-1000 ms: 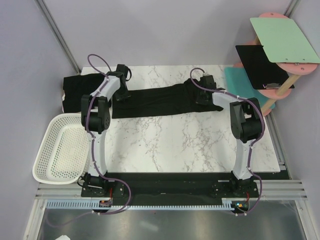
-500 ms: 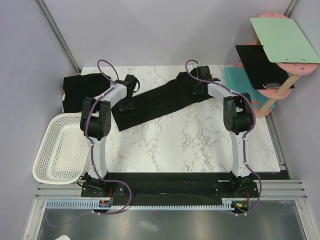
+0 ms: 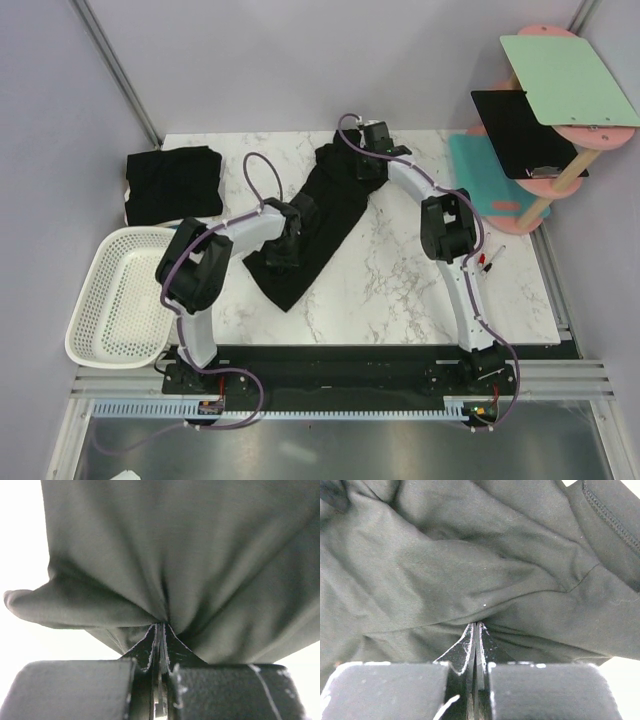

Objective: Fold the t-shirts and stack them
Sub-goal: Rotate the tshirt 90 degrees

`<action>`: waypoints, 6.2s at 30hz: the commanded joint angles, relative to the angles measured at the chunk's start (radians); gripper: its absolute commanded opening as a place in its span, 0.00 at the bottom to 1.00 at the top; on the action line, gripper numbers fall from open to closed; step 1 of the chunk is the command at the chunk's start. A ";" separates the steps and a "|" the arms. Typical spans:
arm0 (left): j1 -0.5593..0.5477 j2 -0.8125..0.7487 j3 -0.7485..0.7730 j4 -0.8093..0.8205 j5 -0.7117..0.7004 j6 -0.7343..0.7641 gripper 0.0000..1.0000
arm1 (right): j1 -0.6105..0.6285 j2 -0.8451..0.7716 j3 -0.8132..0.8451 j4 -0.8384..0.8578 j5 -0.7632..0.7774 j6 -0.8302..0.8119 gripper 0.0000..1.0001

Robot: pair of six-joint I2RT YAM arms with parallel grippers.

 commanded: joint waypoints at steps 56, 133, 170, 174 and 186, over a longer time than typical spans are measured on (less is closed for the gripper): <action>0.250 -0.263 -0.078 0.077 0.150 0.005 0.02 | 0.476 -0.600 -0.970 0.056 -0.067 0.290 0.00; -0.515 -0.131 -0.049 0.307 0.075 -0.210 0.02 | 0.163 -0.656 -1.176 0.232 -0.194 0.354 0.00; -0.601 -0.108 -0.050 0.284 0.078 -0.311 0.02 | 0.157 -0.600 -1.177 0.237 -0.192 0.347 0.00; -0.600 -0.152 -0.093 0.281 0.047 -0.323 0.02 | 0.156 -0.594 -1.177 0.235 -0.194 0.344 0.00; -0.598 -0.347 -0.257 0.241 -0.040 -0.408 0.02 | 0.154 -0.608 -1.188 0.232 -0.188 0.339 0.00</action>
